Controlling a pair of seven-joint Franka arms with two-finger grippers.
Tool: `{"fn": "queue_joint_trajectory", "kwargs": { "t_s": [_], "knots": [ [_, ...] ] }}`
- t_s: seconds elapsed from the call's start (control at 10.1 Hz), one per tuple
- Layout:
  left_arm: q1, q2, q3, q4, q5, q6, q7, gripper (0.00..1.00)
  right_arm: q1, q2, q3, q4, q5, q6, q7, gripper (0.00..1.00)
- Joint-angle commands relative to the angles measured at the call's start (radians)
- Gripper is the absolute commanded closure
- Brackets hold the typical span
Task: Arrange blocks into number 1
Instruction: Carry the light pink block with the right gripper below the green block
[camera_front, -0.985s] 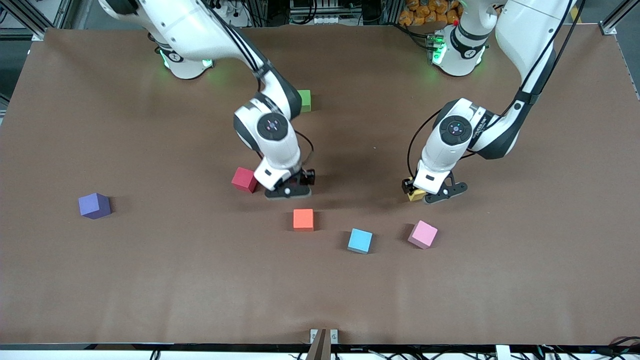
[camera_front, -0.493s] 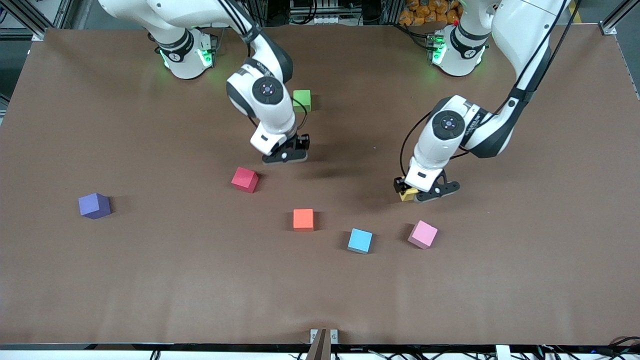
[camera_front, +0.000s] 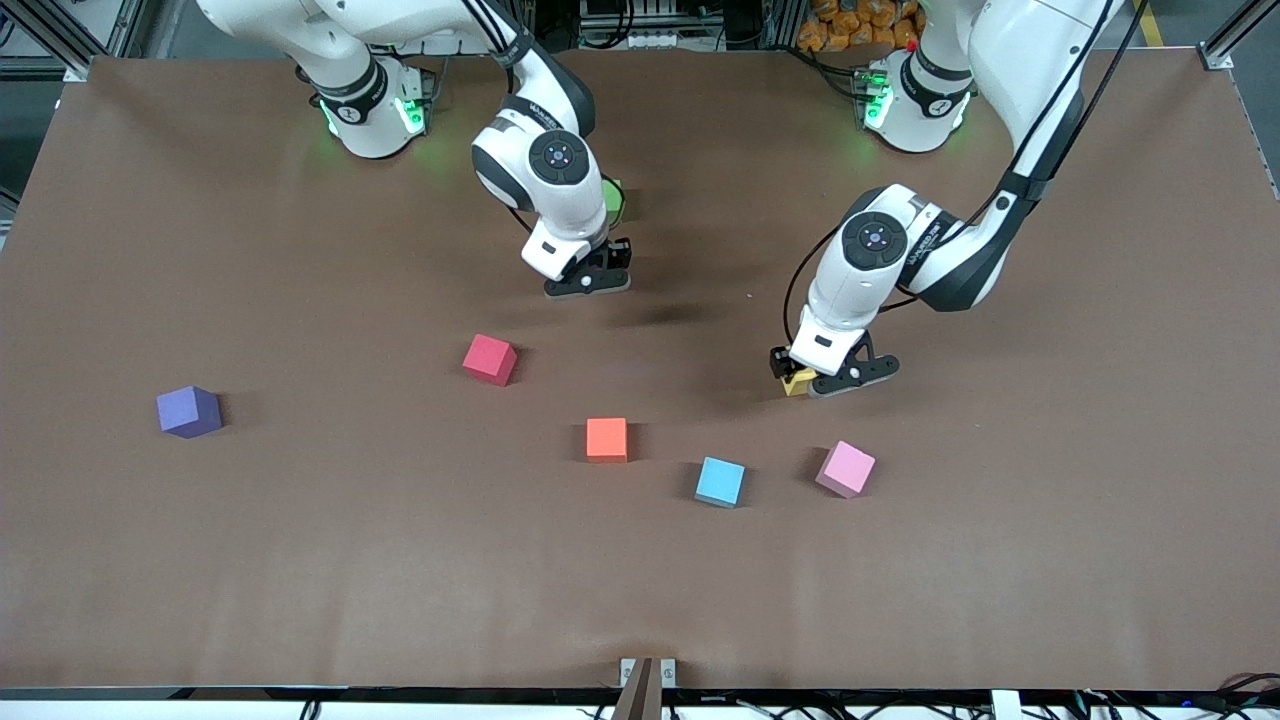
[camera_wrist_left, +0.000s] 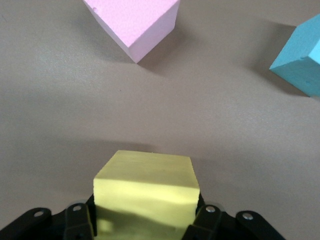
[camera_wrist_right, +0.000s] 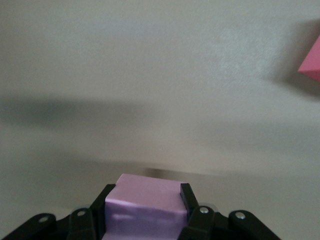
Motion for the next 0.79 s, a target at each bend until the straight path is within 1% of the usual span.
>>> {"fn": "queue_joint_trajectory", "kwargs": {
  "t_s": [0.0,0.69],
  "knots": [
    [-0.008,0.005,0.001,0.012,0.023,-0.003,-0.037,1.00,-0.022,-0.031,0.044,-0.053,-0.013,0.034,0.043,1.00],
    [-0.008,0.012,0.001,0.013,0.024,-0.003,-0.028,1.00,-0.014,-0.020,0.067,-0.087,-0.019,0.073,0.079,1.00]
  ]
}}
